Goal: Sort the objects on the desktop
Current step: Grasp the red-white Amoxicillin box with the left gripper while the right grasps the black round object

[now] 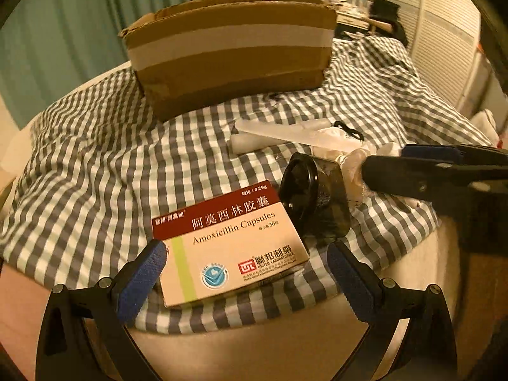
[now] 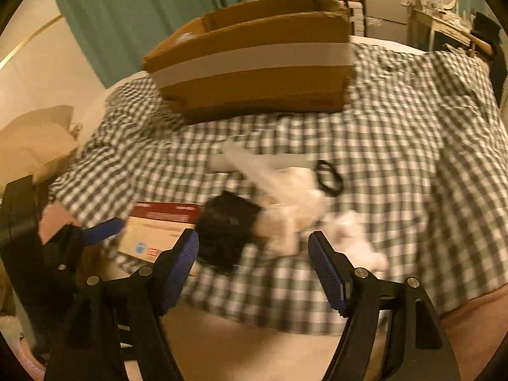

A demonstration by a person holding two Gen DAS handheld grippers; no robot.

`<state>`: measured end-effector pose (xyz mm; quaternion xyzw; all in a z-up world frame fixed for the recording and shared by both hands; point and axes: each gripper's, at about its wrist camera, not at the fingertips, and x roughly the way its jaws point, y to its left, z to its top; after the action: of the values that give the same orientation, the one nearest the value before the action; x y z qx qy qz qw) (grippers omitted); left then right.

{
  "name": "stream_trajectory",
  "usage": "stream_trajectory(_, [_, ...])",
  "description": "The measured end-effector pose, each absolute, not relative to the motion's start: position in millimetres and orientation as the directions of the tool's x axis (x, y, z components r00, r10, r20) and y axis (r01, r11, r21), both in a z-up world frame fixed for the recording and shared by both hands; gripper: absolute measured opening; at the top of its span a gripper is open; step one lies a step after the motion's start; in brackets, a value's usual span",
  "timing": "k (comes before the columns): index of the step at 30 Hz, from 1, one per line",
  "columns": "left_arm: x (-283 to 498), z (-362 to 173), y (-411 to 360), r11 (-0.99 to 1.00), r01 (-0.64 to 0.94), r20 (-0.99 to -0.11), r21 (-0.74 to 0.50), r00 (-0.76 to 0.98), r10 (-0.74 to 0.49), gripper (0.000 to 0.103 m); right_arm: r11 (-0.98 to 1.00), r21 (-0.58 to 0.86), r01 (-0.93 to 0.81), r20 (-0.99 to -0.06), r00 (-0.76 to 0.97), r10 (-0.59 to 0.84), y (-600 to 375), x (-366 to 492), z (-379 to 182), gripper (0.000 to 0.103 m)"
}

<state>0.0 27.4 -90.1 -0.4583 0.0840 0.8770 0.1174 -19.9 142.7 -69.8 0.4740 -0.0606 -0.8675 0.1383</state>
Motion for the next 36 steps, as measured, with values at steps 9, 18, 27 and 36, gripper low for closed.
stream_trajectory(9, [-18, -99, 5, -0.953, -0.283, -0.835, -0.111, -0.493, 0.244, 0.103, -0.928, 0.356, 0.108, -0.824, -0.432, -0.366, 132, -39, -86, 0.071])
stream_trajectory(18, [-28, -105, 6, -0.932, -0.359, -0.845, -0.056, -0.480, 0.236, 0.103, -0.949, 0.311, 0.049, -0.863, -0.403, -0.304, 113, -60, -106, 0.051])
stream_trajectory(27, [-35, -104, 10, -0.880, -0.474, -0.862, -0.029, -0.434, 0.262, 0.103, -0.962, 0.267, 0.057, -0.851, -0.454, -0.263, 114, -56, -95, 0.023])
stream_trajectory(36, [-36, -105, 9, -0.839, -0.543, -0.892, -0.040, -0.359, 0.275, 0.103, -0.975, 0.219, 0.023, -0.879, -0.429, -0.208, 102, -46, -97, 0.020])
